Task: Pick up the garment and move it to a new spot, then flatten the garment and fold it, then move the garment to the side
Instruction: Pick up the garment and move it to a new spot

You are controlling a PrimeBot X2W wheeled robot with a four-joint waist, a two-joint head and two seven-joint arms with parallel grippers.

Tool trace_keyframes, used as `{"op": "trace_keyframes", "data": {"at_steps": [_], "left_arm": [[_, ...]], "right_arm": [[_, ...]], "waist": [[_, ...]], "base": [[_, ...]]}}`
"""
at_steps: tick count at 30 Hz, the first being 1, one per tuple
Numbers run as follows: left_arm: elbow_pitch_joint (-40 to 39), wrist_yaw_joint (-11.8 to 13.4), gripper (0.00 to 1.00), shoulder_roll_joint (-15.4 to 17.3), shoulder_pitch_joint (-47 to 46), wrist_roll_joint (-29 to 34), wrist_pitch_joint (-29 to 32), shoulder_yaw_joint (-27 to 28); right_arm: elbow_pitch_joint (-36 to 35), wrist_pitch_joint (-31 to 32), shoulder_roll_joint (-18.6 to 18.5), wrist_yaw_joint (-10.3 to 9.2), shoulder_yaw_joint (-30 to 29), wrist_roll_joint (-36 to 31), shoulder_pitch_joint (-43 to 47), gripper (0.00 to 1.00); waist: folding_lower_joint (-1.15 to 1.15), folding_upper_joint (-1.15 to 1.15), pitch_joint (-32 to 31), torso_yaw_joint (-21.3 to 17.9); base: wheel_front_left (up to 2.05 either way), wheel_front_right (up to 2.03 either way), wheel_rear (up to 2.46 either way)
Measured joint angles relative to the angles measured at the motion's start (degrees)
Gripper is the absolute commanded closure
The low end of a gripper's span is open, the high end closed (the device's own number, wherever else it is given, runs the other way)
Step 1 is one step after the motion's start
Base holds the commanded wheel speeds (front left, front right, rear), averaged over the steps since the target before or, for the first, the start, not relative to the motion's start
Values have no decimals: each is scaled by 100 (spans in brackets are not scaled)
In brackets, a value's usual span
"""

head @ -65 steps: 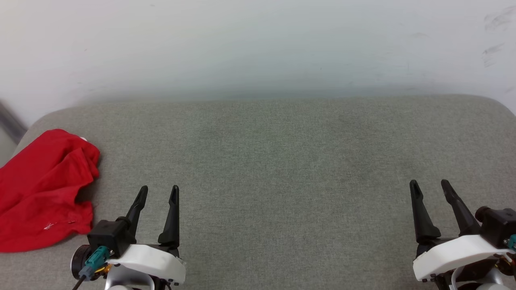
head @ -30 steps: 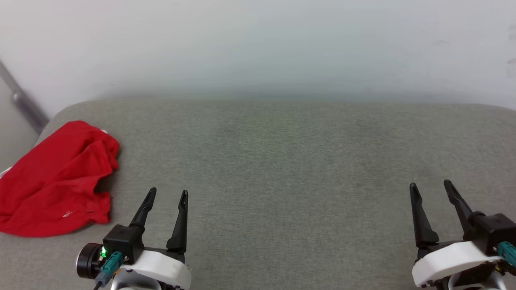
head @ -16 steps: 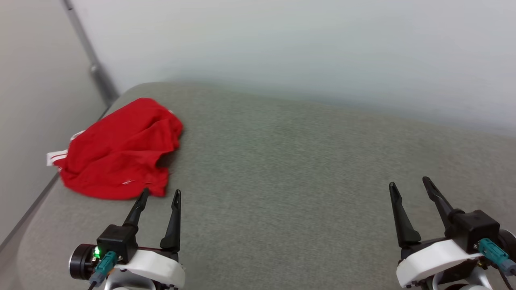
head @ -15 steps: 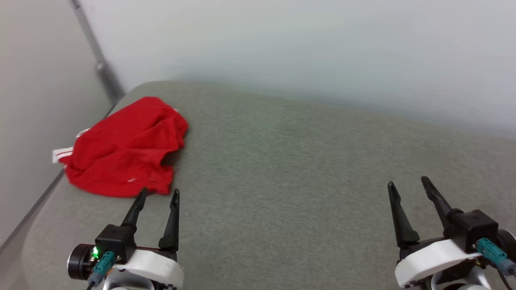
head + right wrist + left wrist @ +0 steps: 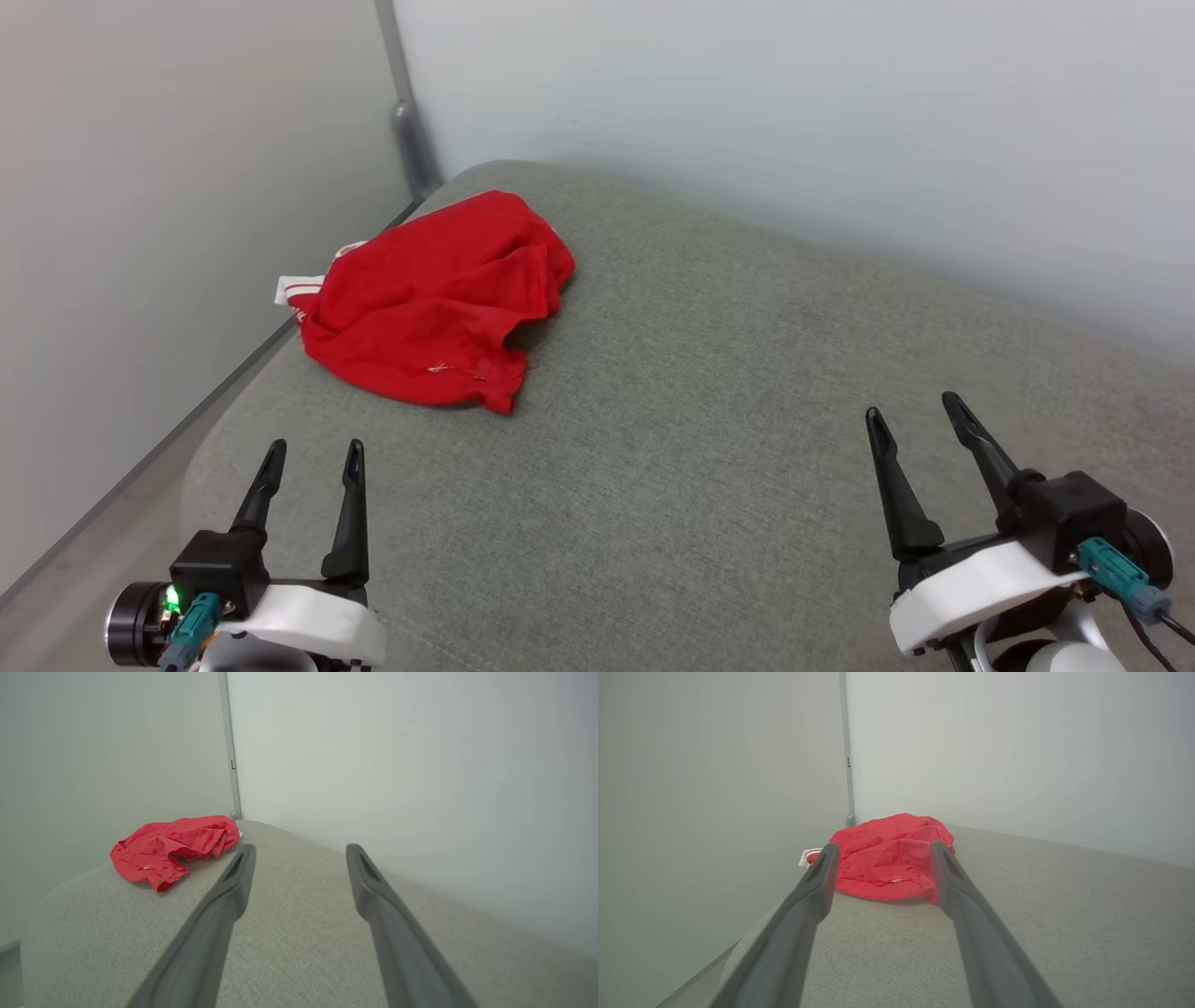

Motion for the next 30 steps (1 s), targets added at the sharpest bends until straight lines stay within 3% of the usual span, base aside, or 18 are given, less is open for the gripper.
{"op": "trace_keyframes", "data": {"at_steps": [11, 16, 21, 25, 30], "left_arm": [[3, 0, 0, -34, -149, -3, 0, 19], [199, -2, 0, 114, -793, -182, 0, 35], [886, -9, 0, 407, -1818, -581, 100, 35], [1454, -10, 0, 779, -2755, -990, 749, 107], [2232, -10, 0, 1427, -3644, -1537, 2007, 45]], "right_arm": [[19, 24, -1, 0, 71, -34, -176, 0], [-138, 168, -3, 0, 125, -121, -359, 0], [-320, 248, -38, 0, 127, -250, -579, 0], [-415, 254, -63, 0, 96, -303, -772, 0], [-488, 177, -71, 0, 110, -347, -1033, 0]], "waist": [[0, 0, 206, 133], [0, 0, 463, 14], [0, 0, 887, -243], [1, 0, 1311, -508], [1, 0, 1891, -891]], "base": [[0, 0, 0], [0, 0, 0], [0, 0, 0], [0, 0, 0], [0, 0, 0]]}}
